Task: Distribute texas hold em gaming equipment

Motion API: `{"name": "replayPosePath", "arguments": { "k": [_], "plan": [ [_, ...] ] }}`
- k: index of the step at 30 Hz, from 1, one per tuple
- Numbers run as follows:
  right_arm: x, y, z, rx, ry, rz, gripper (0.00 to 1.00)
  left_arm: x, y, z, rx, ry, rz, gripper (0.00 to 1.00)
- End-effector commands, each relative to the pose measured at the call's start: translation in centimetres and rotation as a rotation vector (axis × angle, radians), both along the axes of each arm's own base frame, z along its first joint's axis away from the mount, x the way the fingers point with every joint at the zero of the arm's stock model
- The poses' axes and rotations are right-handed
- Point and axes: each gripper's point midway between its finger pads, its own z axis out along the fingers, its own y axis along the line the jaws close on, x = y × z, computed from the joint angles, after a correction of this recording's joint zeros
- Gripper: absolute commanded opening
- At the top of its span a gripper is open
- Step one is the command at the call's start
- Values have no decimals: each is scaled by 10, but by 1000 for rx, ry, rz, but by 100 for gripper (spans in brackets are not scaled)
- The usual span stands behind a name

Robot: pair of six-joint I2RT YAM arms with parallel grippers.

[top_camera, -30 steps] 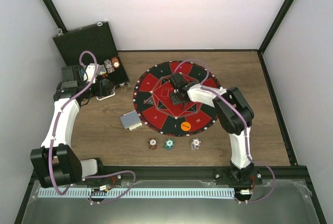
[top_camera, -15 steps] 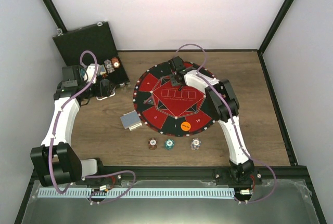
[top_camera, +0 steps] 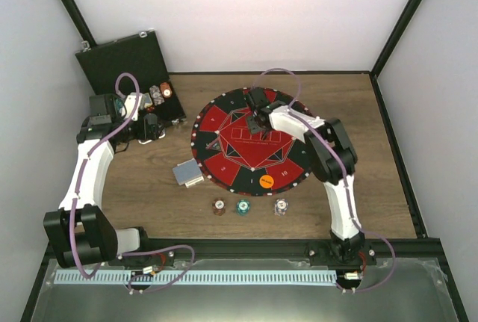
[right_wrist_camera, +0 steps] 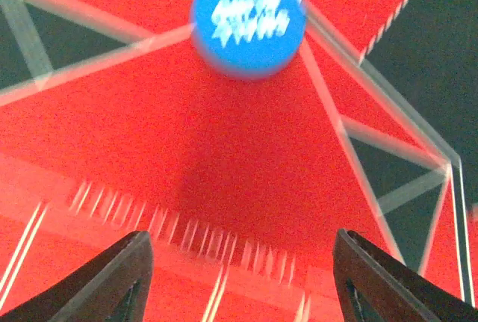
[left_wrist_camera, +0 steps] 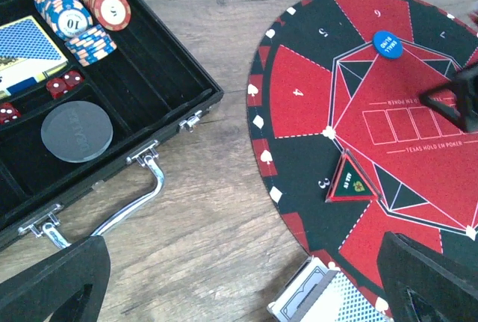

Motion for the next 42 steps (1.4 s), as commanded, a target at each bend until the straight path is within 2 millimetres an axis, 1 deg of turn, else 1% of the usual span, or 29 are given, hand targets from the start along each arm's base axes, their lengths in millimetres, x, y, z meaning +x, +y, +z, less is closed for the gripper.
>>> {"name": "replayPosePath", "arguments": {
  "k": [1,4,6,8,11,14,15,19,27,36,42],
  "plan": [
    [-68,22,53,74,-33,59,68,0,-3,9,-10,-20,-26,100],
    [-121,21,46,84,23,85,68,-1,-6,11,-24,-23,-39,100],
    [-152,18,40,73,55,97,66,-2,-8,12,-32,-27,-46,100],
    [-177,16,35,68,88,110,62,-3,-9,11,-36,-28,-51,100],
    [-205,14,29,88,130,117,54,-4,-10,9,-35,-22,-57,100],
    [-223,9,21,111,170,111,49,-4,-10,9,-33,-19,-61,100],
    [-226,9,20,117,175,112,48,-4,-10,10,-32,-21,-60,100],
    [-238,4,5,111,217,104,48,-5,-11,12,-36,-26,-62,100],
    [-246,10,-9,115,254,120,48,-8,-11,14,-31,-29,-62,100],
    [-255,-1,-16,96,270,106,44,-7,-10,18,-31,-38,-58,100],
    [-257,-11,-27,51,283,76,38,-7,-10,18,-28,-38,-61,100]
  ]
}}
